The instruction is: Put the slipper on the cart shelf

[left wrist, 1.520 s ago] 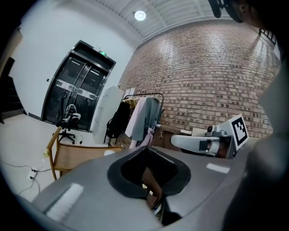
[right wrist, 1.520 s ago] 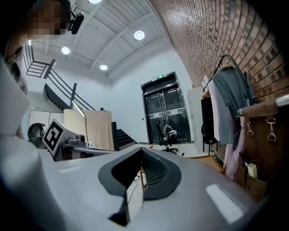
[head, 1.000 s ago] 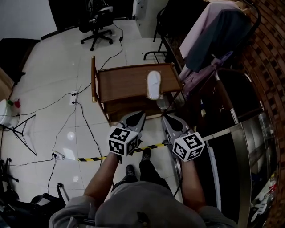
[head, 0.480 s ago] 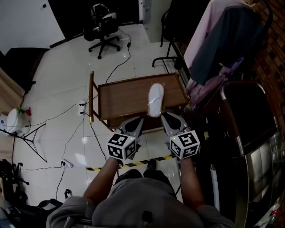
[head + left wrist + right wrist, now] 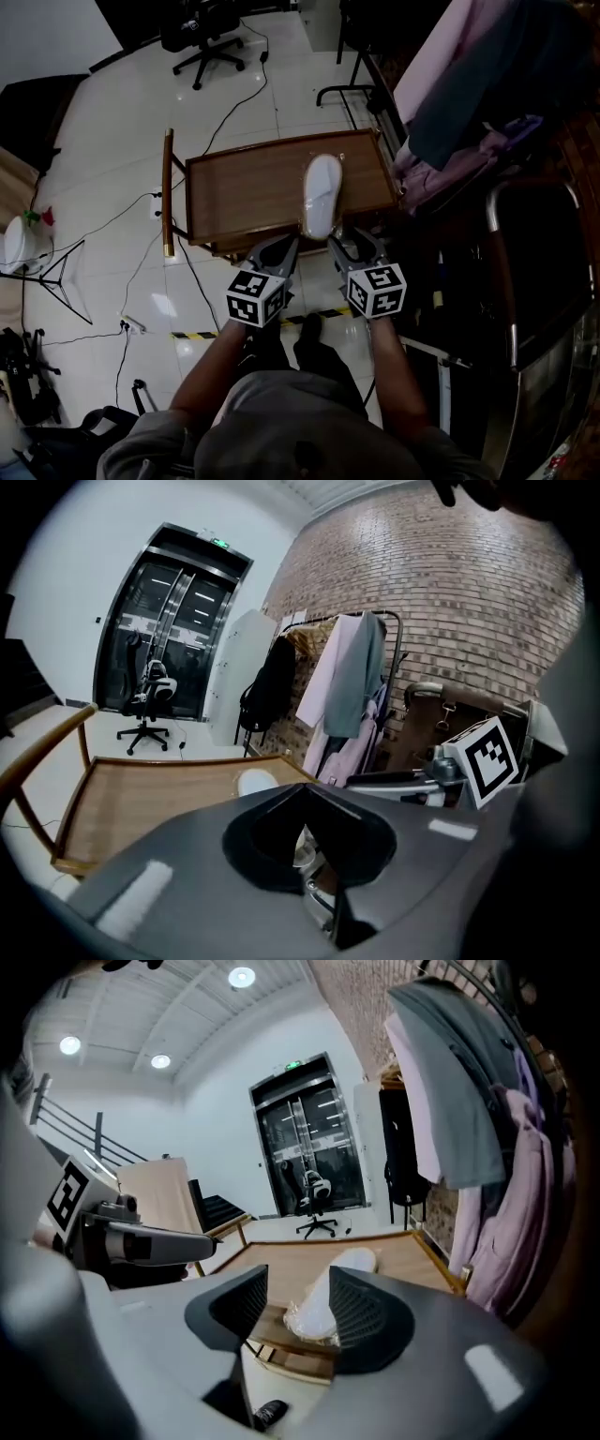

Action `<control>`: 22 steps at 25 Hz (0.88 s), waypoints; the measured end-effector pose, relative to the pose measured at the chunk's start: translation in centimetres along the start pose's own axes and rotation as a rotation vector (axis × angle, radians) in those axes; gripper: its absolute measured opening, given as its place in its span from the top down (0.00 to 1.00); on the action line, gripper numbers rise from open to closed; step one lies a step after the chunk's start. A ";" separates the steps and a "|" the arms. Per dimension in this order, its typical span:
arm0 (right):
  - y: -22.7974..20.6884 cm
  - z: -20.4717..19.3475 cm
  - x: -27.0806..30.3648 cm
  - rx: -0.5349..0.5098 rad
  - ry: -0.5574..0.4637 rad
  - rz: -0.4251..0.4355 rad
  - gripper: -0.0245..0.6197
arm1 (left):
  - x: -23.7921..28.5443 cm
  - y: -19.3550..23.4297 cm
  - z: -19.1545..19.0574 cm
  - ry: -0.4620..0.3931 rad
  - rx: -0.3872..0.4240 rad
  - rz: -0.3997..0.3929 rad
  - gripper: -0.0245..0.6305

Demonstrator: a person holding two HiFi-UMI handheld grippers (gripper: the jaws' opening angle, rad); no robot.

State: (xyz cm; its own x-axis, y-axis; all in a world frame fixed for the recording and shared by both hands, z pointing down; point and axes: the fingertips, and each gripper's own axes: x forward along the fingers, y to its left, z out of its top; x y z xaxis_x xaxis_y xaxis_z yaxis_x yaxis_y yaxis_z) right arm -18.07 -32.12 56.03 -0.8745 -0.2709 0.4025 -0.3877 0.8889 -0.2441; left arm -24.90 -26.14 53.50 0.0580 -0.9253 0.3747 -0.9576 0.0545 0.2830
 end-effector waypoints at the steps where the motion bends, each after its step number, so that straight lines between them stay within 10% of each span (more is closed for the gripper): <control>1: -0.7 -1.0 1.0 0.041 0.017 -0.011 0.66 | 0.7 0.7 -0.6 0.011 -0.002 0.001 0.95; 16: -7.7 -10.6 11.9 0.553 0.139 -0.161 0.46 | 5.8 4.7 -3.8 0.143 -0.051 -0.082 0.95; 22: -6.1 -9.2 12.2 0.560 0.120 -0.084 0.78 | 6.2 5.2 -2.4 0.150 -0.006 -0.121 0.95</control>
State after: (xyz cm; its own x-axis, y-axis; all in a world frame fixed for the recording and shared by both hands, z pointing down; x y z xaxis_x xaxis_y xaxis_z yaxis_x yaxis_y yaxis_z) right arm -23.65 -37.42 70.56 -0.8075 -0.2590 0.5299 -0.5781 0.5260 -0.6238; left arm -28.80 -30.70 59.39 0.2143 -0.8592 0.4645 -0.9394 -0.0510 0.3391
